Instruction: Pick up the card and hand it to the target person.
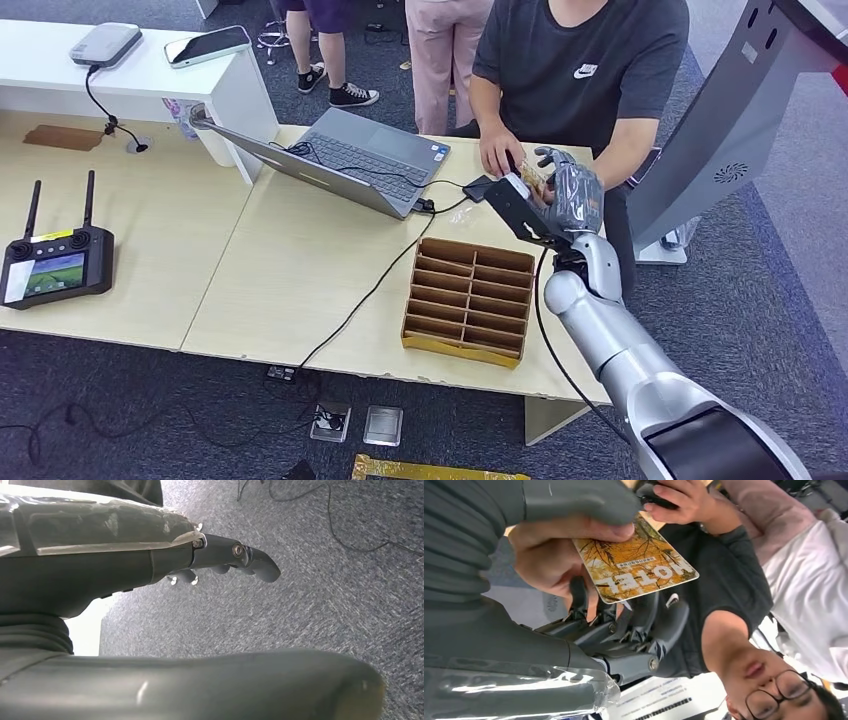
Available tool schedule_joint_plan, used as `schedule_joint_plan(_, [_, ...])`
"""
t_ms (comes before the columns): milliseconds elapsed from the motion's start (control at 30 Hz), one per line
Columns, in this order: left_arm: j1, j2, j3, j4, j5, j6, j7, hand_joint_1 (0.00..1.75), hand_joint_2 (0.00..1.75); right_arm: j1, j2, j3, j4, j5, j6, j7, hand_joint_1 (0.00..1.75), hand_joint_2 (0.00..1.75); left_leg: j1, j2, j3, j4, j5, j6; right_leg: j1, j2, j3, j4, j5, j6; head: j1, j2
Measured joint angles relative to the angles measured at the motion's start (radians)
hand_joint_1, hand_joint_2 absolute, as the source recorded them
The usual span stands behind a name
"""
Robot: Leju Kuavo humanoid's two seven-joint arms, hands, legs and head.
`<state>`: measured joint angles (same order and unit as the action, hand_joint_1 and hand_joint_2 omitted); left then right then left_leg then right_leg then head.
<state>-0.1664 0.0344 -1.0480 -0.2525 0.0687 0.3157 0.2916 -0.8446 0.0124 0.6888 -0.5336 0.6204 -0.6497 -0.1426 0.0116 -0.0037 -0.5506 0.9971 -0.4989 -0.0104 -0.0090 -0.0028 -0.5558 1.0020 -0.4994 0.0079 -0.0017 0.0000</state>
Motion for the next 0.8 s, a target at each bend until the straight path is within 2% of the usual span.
schedule_joint_plan(167, [0.001, 0.000, -0.004, 0.000, -0.001, 0.000, 0.000, 0.00, 0.00, -0.001, 0.005, -0.011, 0.042, 0.041, -0.035, -0.014, 0.00, 1.75, 0.000, 0.000, 0.000, 0.000, 0.000, 0.000, 0.000, 0.000, 0.000, 0.000, 0.000, 0.000, 0.000, 0.000])
schedule_joint_plan(367, [0.001, 0.000, -0.007, 0.000, 0.002, 0.001, 0.005, 0.00, 0.00, 0.017, 0.014, -0.096, 0.020, 0.196, -0.042, -0.104, 0.00, 1.75, 0.000, 0.000, 0.000, 0.000, 0.000, 0.000, 0.000, 0.000, 0.000, 0.000, 0.000, 0.000, 0.000, 0.000])
schedule_joint_plan(600, [0.004, 0.000, -0.007, 0.000, 0.011, 0.002, 0.005, 0.00, 0.00, 0.049, 0.033, -0.176, -0.043, 0.203, -0.032, -0.150, 0.00, 1.75, 0.000, 0.001, 0.000, 0.000, 0.000, 0.000, 0.000, 0.000, 0.000, 0.000, 0.000, 0.000, -0.001, 0.000])
schedule_joint_plan(667, [0.006, 0.000, -0.007, 0.000, 0.022, 0.003, 0.005, 0.00, 0.00, 0.080, 0.030, -0.177, -0.095, 0.165, 0.008, -0.113, 0.00, 1.75, 0.000, 0.000, 0.001, 0.000, 0.000, 0.000, 0.000, 0.000, 0.000, 0.000, 0.000, 0.000, 0.000, 0.000])
schedule_joint_plan(800, [0.015, 0.001, -0.007, 0.001, 0.037, 0.010, 0.005, 0.00, 0.00, 0.159, 0.004, -0.154, -0.239, 0.128, 0.090, 0.011, 0.00, 1.75, 0.000, 0.000, 0.000, 0.000, 0.000, 0.000, 0.000, 0.000, 0.000, 0.000, 0.000, 0.000, 0.000, 0.000])
